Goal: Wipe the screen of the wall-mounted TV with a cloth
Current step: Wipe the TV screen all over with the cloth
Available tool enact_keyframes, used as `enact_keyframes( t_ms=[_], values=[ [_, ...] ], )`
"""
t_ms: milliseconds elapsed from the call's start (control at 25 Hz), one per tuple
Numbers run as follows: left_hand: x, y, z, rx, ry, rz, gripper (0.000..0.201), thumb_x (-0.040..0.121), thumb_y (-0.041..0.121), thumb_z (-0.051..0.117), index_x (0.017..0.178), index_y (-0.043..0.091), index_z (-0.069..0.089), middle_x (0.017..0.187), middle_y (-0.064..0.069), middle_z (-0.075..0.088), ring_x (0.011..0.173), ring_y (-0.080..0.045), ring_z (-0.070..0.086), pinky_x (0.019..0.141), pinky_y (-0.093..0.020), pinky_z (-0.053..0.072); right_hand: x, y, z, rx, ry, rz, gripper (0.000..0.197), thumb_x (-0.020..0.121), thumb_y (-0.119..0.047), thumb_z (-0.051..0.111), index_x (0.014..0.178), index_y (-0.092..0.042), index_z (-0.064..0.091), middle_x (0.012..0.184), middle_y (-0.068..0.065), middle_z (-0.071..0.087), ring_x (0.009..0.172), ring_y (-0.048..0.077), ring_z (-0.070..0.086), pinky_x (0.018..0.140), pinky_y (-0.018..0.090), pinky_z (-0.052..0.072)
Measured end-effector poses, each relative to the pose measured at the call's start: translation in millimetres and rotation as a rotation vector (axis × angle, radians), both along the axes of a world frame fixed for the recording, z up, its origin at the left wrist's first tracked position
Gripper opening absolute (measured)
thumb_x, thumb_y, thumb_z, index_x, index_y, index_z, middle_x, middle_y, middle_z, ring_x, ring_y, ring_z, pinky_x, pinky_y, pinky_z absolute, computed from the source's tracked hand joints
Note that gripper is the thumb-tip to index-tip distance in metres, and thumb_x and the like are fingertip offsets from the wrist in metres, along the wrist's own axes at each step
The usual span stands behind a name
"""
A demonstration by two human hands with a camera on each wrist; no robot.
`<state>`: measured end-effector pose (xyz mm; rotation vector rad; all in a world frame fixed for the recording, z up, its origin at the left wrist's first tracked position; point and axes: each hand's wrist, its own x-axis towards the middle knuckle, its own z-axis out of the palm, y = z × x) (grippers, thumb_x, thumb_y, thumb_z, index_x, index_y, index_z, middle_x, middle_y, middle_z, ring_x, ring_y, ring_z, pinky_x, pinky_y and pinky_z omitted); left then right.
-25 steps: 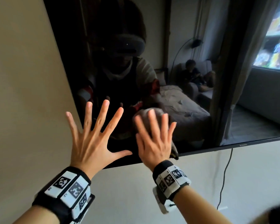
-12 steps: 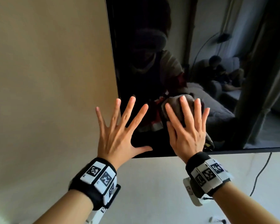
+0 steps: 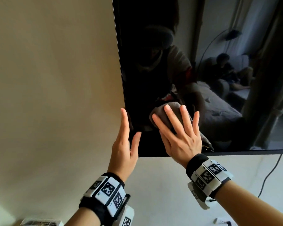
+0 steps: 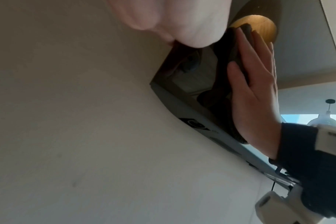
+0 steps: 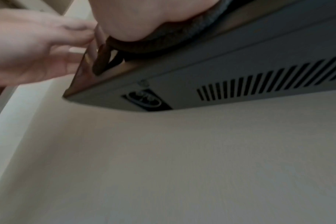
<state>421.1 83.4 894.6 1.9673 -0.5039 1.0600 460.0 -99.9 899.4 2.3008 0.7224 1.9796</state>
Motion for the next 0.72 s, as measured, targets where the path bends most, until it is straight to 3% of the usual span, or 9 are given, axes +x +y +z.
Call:
enact_keyframes(
  t_ms=[120, 200, 320, 480, 640, 720],
  values=[
    [-6.0, 3.6, -14.9, -0.043, 0.047, -0.011, 0.064, 0.104, 0.026, 0.036, 0.156, 0.047, 0.005, 0.156, 0.023, 0.022, 0.142, 0.014, 0.024, 0.111, -0.006, 0.026, -2.6, 0.9, -19.0, -0.219, 0.019, -0.024, 0.061, 0.092, -0.03, 0.058, 0.149, -0.035, 0.036, 0.158, -0.001, 0.024, 0.149, 0.025, 0.014, 0.12, 0.05, 0.014],
    [-10.5, 0.6, -29.8, -0.071, 0.083, -0.013, 0.064, 0.106, 0.021, 0.032, 0.153, 0.055, 0.005, 0.154, 0.023, 0.028, 0.14, 0.015, 0.029, 0.108, -0.005, 0.029, -3.0, 1.5, -14.9, -0.306, 0.031, -0.041, 0.06, 0.094, -0.031, 0.054, 0.15, -0.035, 0.033, 0.159, -0.002, 0.024, 0.15, 0.025, 0.011, 0.121, 0.049, 0.013],
    [-14.8, -5.9, -47.9, -0.12, 0.103, -0.025, 0.068, 0.104, 0.013, 0.033, 0.154, 0.054, 0.01, 0.153, 0.008, 0.041, 0.141, 0.002, 0.04, 0.111, -0.013, 0.035, -2.9, 8.1, -4.1, -0.303, 0.018, -0.075, 0.061, 0.096, -0.033, 0.052, 0.152, -0.034, 0.028, 0.158, -0.002, 0.023, 0.149, 0.027, 0.01, 0.121, 0.05, 0.009],
    [-15.5, -14.0, -57.5, -0.199, 0.101, -0.019, 0.073, 0.103, 0.005, 0.032, 0.154, 0.053, 0.013, 0.155, 0.008, 0.039, 0.144, -0.004, 0.038, 0.115, -0.019, 0.034, -3.1, -1.7, -16.9, -0.6, 0.008, -0.111, 0.08, 0.088, -0.041, 0.059, 0.155, -0.029, 0.018, 0.164, 0.0, 0.005, 0.15, 0.026, 0.002, 0.122, 0.049, 0.003],
    [-17.4, -19.3, -56.1, -0.253, 0.073, -0.021, 0.074, 0.103, 0.002, 0.031, 0.152, 0.055, 0.015, 0.157, 0.021, 0.031, 0.146, 0.0, 0.031, 0.117, -0.02, 0.031, -4.9, -42.3, -9.0, -0.737, 0.047, -0.15, 0.092, 0.078, -0.043, 0.068, 0.155, -0.03, 0.02, 0.164, -0.001, 0.002, 0.15, 0.025, 0.002, 0.123, 0.047, 0.003],
    [-16.5, -19.5, -59.2, -0.3, 0.096, -0.034, 0.07, 0.104, 0.007, 0.029, 0.151, 0.057, 0.017, 0.158, 0.025, 0.031, 0.147, -0.004, 0.032, 0.118, -0.038, 0.036, -6.6, -45.2, -10.2, -0.724, 0.048, -0.17, 0.092, 0.078, -0.044, 0.069, 0.155, -0.029, 0.02, 0.163, -0.001, 0.005, 0.15, 0.025, 0.0, 0.123, 0.047, 0.002]
  ],
)
